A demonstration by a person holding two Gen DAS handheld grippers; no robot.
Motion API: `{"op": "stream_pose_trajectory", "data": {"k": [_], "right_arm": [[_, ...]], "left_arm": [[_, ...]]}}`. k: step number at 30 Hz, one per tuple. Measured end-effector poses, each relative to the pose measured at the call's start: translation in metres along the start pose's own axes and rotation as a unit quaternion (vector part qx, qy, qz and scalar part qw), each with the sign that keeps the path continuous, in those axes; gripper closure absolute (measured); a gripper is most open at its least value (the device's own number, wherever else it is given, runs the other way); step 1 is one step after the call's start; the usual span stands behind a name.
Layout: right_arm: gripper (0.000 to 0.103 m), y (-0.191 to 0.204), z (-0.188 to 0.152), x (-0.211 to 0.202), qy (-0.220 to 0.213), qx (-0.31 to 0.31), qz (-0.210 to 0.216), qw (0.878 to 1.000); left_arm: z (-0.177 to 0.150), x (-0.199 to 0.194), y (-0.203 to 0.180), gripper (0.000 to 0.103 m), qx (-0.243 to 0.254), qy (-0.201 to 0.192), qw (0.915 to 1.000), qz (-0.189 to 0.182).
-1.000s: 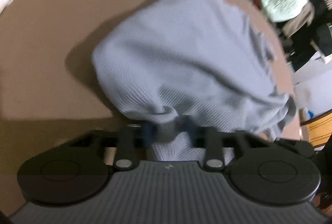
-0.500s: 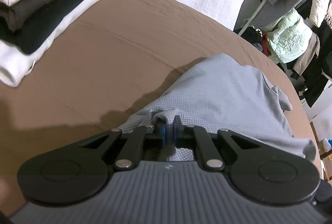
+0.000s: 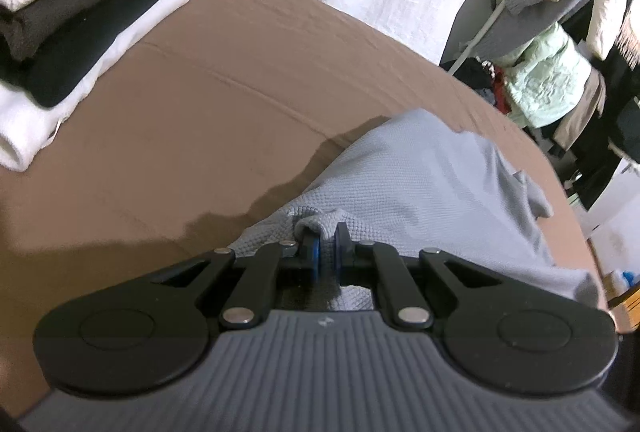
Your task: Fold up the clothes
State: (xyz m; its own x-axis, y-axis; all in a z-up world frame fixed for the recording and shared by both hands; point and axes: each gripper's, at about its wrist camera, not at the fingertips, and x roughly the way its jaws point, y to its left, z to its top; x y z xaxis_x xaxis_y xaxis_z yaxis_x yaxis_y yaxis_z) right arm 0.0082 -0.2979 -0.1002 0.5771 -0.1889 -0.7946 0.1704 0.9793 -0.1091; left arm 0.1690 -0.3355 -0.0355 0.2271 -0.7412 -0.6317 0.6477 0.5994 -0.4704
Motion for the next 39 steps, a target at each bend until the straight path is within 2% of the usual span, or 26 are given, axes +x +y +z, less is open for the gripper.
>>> {"op": "stream_pose_trajectory", "data": {"k": [3,5,8,10,11,12,14,16,17,19,21,22,23,26,28,30,34,35,36,37,39], "right_arm": [[0.090,-0.019,0.002,-0.026,-0.004,0.076,0.047,0.996],[0.090,-0.030,-0.001,-0.048,-0.012,0.140,0.102,0.985],[0.090,-0.032,-0.011,-0.074,-0.005,0.205,0.230,0.951],[0.090,-0.025,-0.021,-0.078,0.025,0.230,0.309,0.923],[0.090,-0.020,-0.027,-0.078,0.043,0.234,0.331,0.913],[0.090,-0.013,-0.033,-0.075,0.065,0.226,0.341,0.910],[0.090,0.000,-0.041,-0.066,0.106,0.193,0.341,0.914],[0.090,0.009,-0.049,-0.057,0.143,0.173,0.351,0.909],[0.090,0.012,-0.052,-0.055,0.156,0.166,0.358,0.905],[0.089,0.016,-0.053,-0.056,0.168,0.146,0.377,0.899],[0.089,0.013,-0.038,-0.046,0.171,0.146,0.419,0.880],[0.089,0.011,-0.033,-0.043,0.168,0.150,0.440,0.870],[0.089,0.011,-0.033,-0.049,0.160,0.148,0.446,0.868],[0.081,0.007,-0.020,-0.054,0.129,0.133,0.382,0.905],[0.074,-0.015,-0.014,-0.054,0.112,0.164,0.349,0.916],[0.059,-0.046,-0.011,-0.053,0.095,0.211,0.320,0.919],[0.057,-0.093,-0.012,-0.058,0.038,0.299,0.277,0.912],[0.057,-0.099,-0.015,-0.058,0.030,0.319,0.277,0.906],[0.056,-0.103,-0.019,-0.058,0.023,0.336,0.272,0.901],[0.056,-0.105,-0.024,-0.059,0.021,0.344,0.259,0.902],[0.056,-0.099,-0.030,-0.065,0.022,0.330,0.233,0.915]], "left_arm": [[0.003,-0.010,0.005,0.096,-0.014,-0.012,0.9998,-0.011],[0.006,-0.024,0.008,0.096,-0.029,-0.028,0.9990,-0.019],[0.011,-0.050,0.022,0.096,-0.066,-0.046,0.9949,-0.060],[0.013,-0.061,0.033,0.096,-0.093,-0.027,0.9921,-0.079],[0.012,-0.063,0.038,0.094,-0.098,0.004,0.9925,-0.072],[0.008,-0.062,0.041,0.093,-0.094,0.041,0.9934,-0.050],[-0.004,-0.056,0.042,0.091,-0.068,0.094,0.9933,0.008],[-0.015,-0.048,0.043,0.091,-0.048,0.136,0.9875,0.064],[-0.018,-0.045,0.046,0.090,-0.051,0.145,0.9852,0.075],[-0.015,-0.044,0.052,0.080,-0.077,0.137,0.9854,0.067],[-0.008,-0.047,0.057,0.061,-0.098,0.111,0.9872,0.058],[-0.005,-0.050,0.059,0.057,-0.099,0.090,0.9892,0.061],[-0.002,-0.053,0.058,0.050,-0.091,0.068,0.9910,0.071],[-0.001,-0.051,0.057,0.038,-0.077,0.045,0.9926,0.083],[-0.004,-0.041,0.061,0.035,-0.101,0.058,0.9910,0.065],[-0.006,-0.028,0.061,0.030,-0.118,0.079,0.9889,0.044],[-0.015,-0.002,0.050,0.028,-0.061,0.088,0.9918,0.071],[-0.014,0.000,0.049,0.027,-0.058,0.076,0.9938,0.056],[-0.013,0.003,0.054,0.023,-0.084,0.070,0.9938,0.024],[-0.011,0.005,0.061,0.023,-0.117,0.066,0.9909,-0.013],[-0.014,0.015,0.076,0.018,-0.190,0.077,0.9754,-0.081]]}}
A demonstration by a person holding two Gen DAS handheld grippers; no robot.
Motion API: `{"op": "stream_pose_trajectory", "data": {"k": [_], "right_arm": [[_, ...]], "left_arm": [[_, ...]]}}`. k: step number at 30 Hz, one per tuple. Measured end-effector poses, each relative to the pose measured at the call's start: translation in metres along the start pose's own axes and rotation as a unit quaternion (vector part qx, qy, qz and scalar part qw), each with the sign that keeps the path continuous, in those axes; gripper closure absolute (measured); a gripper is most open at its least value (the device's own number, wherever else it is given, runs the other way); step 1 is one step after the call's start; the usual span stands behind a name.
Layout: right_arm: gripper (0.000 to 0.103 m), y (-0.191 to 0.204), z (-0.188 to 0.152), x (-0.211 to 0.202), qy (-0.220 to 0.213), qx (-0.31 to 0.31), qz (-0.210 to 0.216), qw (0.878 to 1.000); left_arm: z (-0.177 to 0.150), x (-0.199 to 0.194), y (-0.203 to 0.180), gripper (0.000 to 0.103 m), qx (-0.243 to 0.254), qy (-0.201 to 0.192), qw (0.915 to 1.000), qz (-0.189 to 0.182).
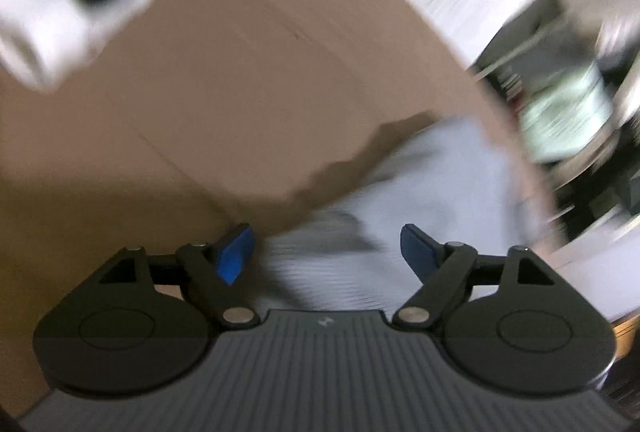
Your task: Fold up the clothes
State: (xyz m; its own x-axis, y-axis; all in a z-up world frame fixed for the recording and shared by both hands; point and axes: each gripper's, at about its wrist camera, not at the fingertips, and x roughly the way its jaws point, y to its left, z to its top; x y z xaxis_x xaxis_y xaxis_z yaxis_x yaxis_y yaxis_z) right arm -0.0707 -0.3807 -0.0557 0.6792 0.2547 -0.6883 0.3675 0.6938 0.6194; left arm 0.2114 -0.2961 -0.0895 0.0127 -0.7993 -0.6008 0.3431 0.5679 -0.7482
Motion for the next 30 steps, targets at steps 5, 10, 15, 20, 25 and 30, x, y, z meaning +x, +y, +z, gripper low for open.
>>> {"op": "stream_pose_trajectory", "data": {"k": [5,10,15,20,25,30], "right_arm": [[0.057,-0.002,0.007,0.000,0.003,-0.067,-0.057,0.996],[0.054,-0.005,0.074,-0.003,0.019,0.002,-0.017,1.000],[0.040,0.016,0.134,-0.006,0.034,0.020,0.013,0.999],[0.032,0.030,0.166,0.010,0.023,-0.032,-0.043,0.998],[0.032,0.022,0.186,0.058,0.036,-0.056,-0.093,0.993],[0.091,0.016,0.177,0.096,0.041,-0.125,-0.223,0.966]], "left_arm": [[-0.001,0.003,0.013,0.018,-0.019,0.000,0.9992,-0.035],[-0.014,0.002,-0.001,0.031,0.020,-0.013,0.9997,-0.005],[-0.041,-0.009,-0.057,0.084,0.207,-0.031,0.9773,0.035],[-0.079,-0.009,-0.094,0.085,0.281,-0.005,0.9590,-0.039],[-0.104,0.001,-0.095,0.085,0.322,0.052,0.9429,-0.066],[-0.105,-0.001,-0.096,0.084,0.362,0.072,0.9279,-0.054]]}}
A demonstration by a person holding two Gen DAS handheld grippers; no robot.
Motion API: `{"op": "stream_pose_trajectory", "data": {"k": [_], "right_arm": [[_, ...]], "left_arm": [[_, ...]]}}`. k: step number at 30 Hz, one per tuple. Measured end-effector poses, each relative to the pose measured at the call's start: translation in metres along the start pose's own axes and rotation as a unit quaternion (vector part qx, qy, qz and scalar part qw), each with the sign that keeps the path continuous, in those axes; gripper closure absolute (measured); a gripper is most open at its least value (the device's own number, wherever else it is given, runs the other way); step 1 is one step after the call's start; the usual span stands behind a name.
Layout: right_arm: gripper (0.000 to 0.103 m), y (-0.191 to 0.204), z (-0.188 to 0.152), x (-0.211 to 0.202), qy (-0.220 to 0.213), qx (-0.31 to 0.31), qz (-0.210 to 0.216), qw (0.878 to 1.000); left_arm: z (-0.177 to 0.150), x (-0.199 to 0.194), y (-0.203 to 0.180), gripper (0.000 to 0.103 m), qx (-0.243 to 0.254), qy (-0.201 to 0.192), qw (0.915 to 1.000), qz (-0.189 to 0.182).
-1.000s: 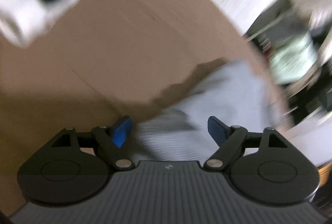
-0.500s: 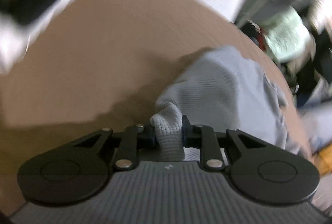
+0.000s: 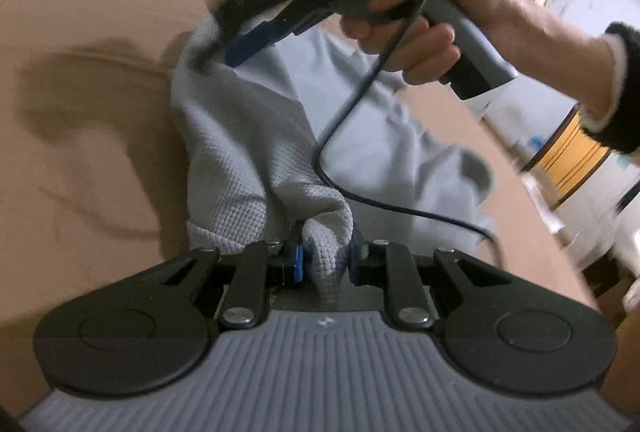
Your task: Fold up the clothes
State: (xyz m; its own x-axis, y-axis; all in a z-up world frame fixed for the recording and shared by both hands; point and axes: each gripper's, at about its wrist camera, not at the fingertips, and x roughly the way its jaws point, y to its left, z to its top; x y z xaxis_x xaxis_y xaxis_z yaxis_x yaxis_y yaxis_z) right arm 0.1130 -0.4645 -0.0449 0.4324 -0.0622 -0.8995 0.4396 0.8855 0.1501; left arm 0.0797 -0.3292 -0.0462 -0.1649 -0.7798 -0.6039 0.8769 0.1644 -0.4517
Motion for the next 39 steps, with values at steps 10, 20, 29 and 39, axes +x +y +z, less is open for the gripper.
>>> {"op": "stream_pose_trajectory", "data": {"k": [10,20,29,39], "right_arm": [[0.103,-0.072,-0.126,-0.021,-0.012,0.059,-0.062,0.996],[0.043,-0.056,-0.111,-0.062,-0.089,0.117,0.124,0.981],[0.029,-0.003,-0.078,-0.041,-0.070,0.018,0.149,0.986],[0.096,0.002,-0.085,-0.046,-0.083,-0.023,-0.024,0.996]], "left_arm": [[0.023,-0.048,0.029,0.052,-0.057,-0.081,0.9943,0.040],[0.031,0.041,0.045,0.076,-0.099,-0.020,0.9924,0.071],[0.029,0.045,0.014,0.078,-0.018,0.011,0.9992,0.035],[0.041,0.024,0.036,0.068,-0.050,-0.023,0.9985,0.010]]}}
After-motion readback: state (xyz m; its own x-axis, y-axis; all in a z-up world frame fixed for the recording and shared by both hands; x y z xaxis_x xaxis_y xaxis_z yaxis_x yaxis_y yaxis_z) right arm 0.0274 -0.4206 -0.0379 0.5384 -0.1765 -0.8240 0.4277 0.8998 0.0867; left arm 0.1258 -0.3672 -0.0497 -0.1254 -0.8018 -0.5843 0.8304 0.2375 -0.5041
